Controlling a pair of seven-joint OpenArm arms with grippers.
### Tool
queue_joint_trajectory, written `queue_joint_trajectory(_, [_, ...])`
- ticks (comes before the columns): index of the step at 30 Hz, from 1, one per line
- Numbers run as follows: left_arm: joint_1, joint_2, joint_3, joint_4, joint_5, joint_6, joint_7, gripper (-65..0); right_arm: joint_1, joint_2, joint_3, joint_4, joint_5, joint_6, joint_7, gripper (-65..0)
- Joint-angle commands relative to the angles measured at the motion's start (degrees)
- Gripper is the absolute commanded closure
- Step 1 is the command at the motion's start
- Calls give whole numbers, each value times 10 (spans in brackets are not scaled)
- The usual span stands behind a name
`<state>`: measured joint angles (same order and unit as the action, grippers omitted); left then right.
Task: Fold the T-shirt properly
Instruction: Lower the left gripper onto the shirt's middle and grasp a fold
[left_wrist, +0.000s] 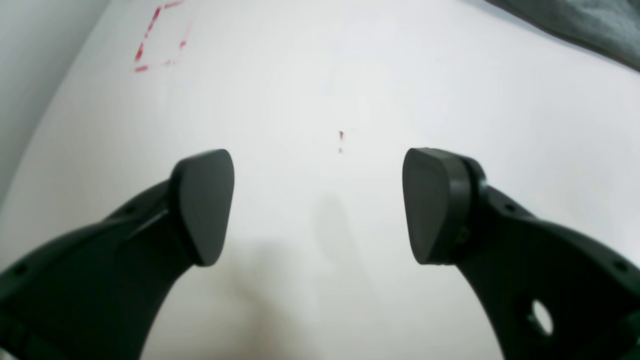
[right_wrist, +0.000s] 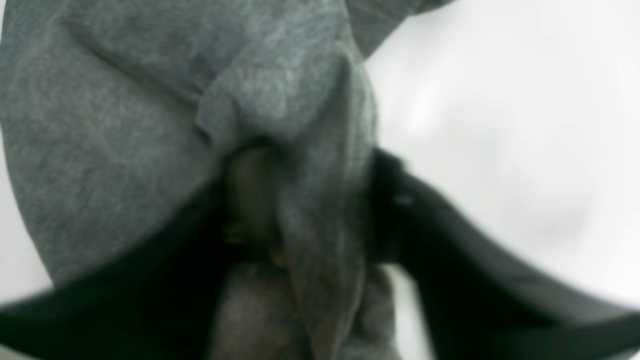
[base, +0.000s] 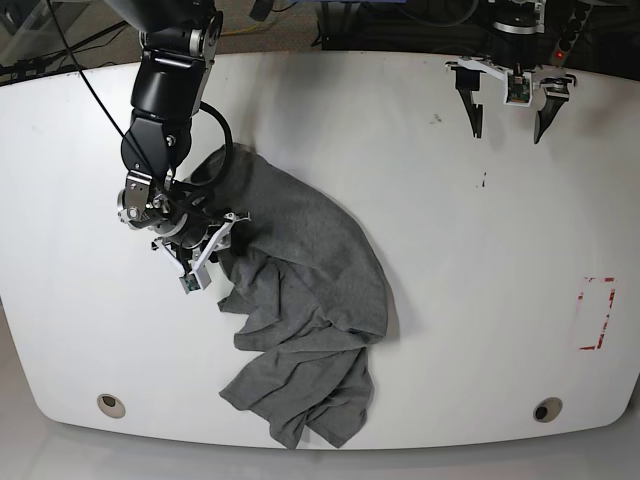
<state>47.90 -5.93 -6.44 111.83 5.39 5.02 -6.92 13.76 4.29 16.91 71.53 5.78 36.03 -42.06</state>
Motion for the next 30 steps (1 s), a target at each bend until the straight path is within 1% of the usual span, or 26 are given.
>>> queue_joint_trajectory(1, [1, -1, 0, 9, 2, 3, -16, -493, 14, 2, 0, 10, 9, 2, 13, -89])
queue_joint_trajectory(2, [-4, -1, 0, 9, 2, 3, -16, -493, 14, 2, 0, 10, 9, 2, 13, -36])
queue_joint_trajectory(3, [-9, -1, 0, 9, 2, 3, -16, -494, 13, 2, 0, 12, 9, 2, 13, 0])
queue_joint_trajectory(6, [-28, -1, 0, 9, 2, 3, -7, -494, 12, 2, 0, 24, 8, 2, 12, 0])
queue_joint_trajectory(9, [-61, 0, 0, 11, 1, 3, 52, -494, -11, 2, 0, 65, 8, 2, 11, 0])
queue_joint_trajectory(12, [-110, 1, 1, 12, -1, 3, 114, -496, -39, 2, -1, 133, 8, 2, 10, 0])
queue_joint_trajectory(14, [-144, 1, 11, 12, -2, 3, 145, -496, -62, 2, -2, 170, 8, 2, 7, 0])
queue_joint_trajectory(18, [-195, 1, 33, 11, -2, 3, 195, -496, -99, 4, -2, 242, 8, 2, -15, 0])
queue_joint_trajectory(22, [-244, 1, 58, 11, -2, 3, 242, -496, -143, 6, -2, 317, 8, 4, -20, 0])
queue_joint_trajectory(27, [-305, 1, 99, 10, -2, 3, 288, -496, -195, 8, -1, 401, 2, 40, -21, 0])
queue_joint_trajectory(30, [-342, 2, 125, 8, -2, 3, 312, -496, -221, 21, -1, 432, 2, 40, -21, 0])
